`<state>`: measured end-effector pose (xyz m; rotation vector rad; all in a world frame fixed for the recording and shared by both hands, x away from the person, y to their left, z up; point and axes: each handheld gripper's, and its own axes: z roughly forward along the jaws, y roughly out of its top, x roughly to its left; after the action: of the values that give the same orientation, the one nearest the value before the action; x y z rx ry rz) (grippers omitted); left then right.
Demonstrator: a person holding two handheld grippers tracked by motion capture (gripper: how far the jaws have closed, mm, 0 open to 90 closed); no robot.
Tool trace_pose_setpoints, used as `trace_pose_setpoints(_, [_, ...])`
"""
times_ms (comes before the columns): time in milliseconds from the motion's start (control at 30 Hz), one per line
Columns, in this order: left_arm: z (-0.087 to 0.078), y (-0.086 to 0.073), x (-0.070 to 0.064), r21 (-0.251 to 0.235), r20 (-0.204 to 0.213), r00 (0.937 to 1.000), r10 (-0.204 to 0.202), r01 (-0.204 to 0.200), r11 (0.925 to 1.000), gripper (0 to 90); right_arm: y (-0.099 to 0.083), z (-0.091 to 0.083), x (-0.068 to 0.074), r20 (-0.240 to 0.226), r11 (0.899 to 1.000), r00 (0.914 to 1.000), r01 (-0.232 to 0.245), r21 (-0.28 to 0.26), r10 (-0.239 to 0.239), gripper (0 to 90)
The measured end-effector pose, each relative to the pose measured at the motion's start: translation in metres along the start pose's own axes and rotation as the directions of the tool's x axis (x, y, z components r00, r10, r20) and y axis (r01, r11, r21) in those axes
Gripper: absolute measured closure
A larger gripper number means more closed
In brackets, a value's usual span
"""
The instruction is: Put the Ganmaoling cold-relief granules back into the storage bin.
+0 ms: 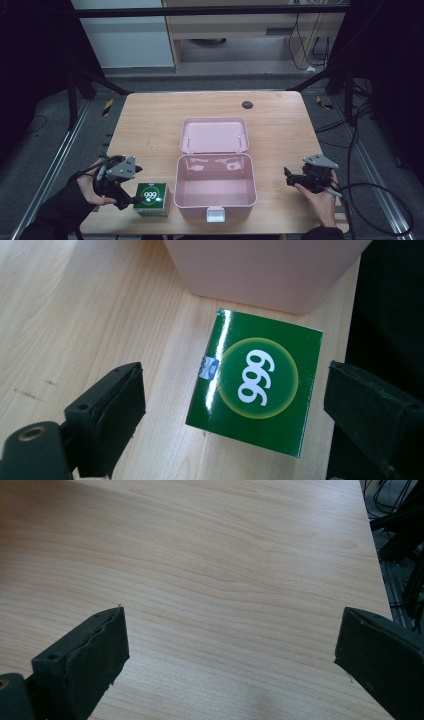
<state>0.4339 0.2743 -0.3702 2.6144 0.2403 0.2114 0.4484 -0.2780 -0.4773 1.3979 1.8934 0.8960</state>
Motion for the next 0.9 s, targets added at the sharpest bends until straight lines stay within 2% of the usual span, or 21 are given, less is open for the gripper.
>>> trace_pose_setpoints(433, [0.016, 0.007, -0.003, 0.048, 0.06, 0.9974, 0.04, -0.043, 0.9979, 6.4, -0.001, 0.003, 0.001, -0.002, 0.999, 0.9999, 0.016, 0.031, -0.015, 0.5])
trace_pose_setpoints(900, [0.032, 0.012, -0.005, 0.108, 0.081, 0.994, 0.074, -0.082, 0.9907, 5.9, -0.001, 0.005, 0.003, -0.006, 0.998, 0.9995, 0.03, 0.055, -0.029, 0.5])
